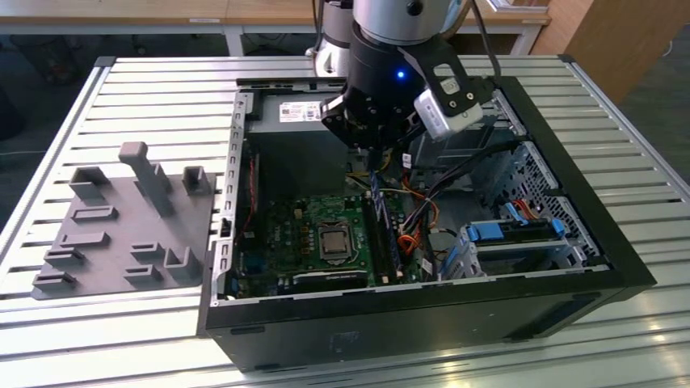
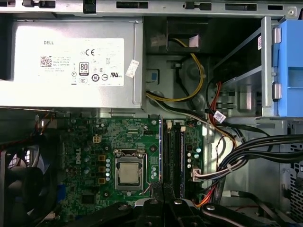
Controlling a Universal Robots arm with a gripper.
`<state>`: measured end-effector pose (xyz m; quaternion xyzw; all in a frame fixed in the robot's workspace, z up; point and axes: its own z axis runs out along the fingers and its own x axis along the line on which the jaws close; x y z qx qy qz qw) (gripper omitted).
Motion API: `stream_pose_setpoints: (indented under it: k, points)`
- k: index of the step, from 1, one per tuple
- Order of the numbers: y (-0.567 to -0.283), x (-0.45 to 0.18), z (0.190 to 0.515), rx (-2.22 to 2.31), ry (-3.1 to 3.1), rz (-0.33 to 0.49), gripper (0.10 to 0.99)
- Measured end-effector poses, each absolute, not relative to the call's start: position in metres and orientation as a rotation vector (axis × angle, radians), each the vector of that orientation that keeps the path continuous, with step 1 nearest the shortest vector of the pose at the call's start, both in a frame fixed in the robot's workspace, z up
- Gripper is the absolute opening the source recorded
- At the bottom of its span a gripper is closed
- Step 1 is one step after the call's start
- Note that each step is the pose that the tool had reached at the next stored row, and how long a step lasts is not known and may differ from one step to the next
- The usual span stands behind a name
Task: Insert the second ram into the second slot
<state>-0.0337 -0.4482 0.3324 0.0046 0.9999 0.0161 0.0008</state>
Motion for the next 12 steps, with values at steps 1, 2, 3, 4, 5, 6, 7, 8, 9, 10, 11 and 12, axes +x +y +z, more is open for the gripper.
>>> stream_pose_setpoints:
  k: [1, 2, 3, 4, 5, 6, 7, 8, 9, 10, 11, 12]
  points:
    - [-0.4482, -0.0337, 0.332, 0.014, 3.14, 0.051, 0.118]
    - [-0.4482, -0.0337, 0.3314, 0.014, 3.14, 0.051, 0.118]
    - [-0.4482, -0.0337, 0.3308, 0.014, 3.14, 0.05, 0.118]
    - [-0.4482, -0.0337, 0.3303, 0.015, 3.14, 0.05, 0.118]
    - [-0.4482, -0.0337, 0.3298, 0.015, 3.14, 0.05, 0.118]
    - [-0.4482, -0.0337, 0.3293, 0.015, 3.14, 0.05, 0.118]
    - [-0.4482, -0.0337, 0.3289, 0.015, 3.14, 0.05, 0.118]
    - [-0.4482, -0.0337, 0.3285, 0.015, 3.14, 0.05, 0.118]
    - [-0.4482, -0.0337, 0.328, 0.015, 3.14, 0.051, 0.118]
    - [-0.4482, -0.0337, 0.3276, 0.015, 3.14, 0.05, 0.118]
    - [-0.4482, -0.0337, 0.3272, 0.014, 3.14, 0.05, 0.118]
    - [-0.4482, -0.0337, 0.3268, 0.015, 3.14, 0.05, 0.118]
